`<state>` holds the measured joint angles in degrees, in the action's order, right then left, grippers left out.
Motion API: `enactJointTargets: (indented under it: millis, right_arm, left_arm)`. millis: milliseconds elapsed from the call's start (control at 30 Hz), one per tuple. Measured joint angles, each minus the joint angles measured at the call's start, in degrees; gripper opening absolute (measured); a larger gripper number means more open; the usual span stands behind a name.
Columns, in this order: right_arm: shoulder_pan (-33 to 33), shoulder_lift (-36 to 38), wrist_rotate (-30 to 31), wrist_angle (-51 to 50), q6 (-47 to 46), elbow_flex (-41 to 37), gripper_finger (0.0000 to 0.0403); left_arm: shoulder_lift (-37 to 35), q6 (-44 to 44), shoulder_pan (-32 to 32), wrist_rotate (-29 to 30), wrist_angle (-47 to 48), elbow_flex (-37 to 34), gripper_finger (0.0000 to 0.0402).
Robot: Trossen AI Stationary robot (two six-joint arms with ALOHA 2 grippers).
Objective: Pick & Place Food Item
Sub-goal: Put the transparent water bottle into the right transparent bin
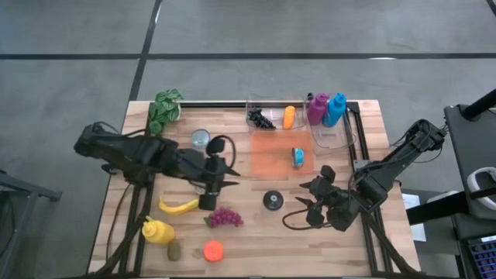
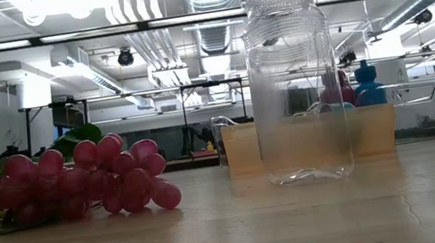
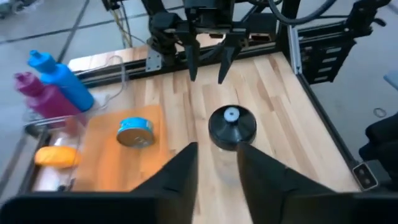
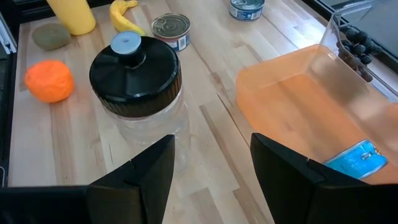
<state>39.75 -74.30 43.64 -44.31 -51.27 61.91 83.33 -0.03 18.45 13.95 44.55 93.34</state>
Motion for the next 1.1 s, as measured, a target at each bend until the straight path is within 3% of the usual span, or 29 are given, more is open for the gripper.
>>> enactJointTargets:
  millis: [267, 667, 867, 1100]
  right_arm:
    - [0.0, 0.0, 0.0, 0.2, 1.0, 0.0, 0.0206]
    - [-0.1, -0.1, -0.1, 0.6, 4.3, 0.0, 0.0206]
    - [-0.1, -0.1, -0.1, 6.5, 8.8, -0.1, 0.0206]
    - [0.0, -0.1, -0.1, 19.1, 21.3, -0.1, 0.0206]
  left_arm:
    - [-6.9, -3.1, 5.0, 6.4, -2.3, -8.6, 0.0035]
    - [-22.4, -4.7, 6.3, 6.6, -21.6, -32.3, 0.0032]
    - [-26.8, -4.5, 6.3, 6.6, -23.4, -37.4, 0.0032]
    - [-27.7, -4.5, 6.3, 6.6, -23.6, -39.3, 0.0032]
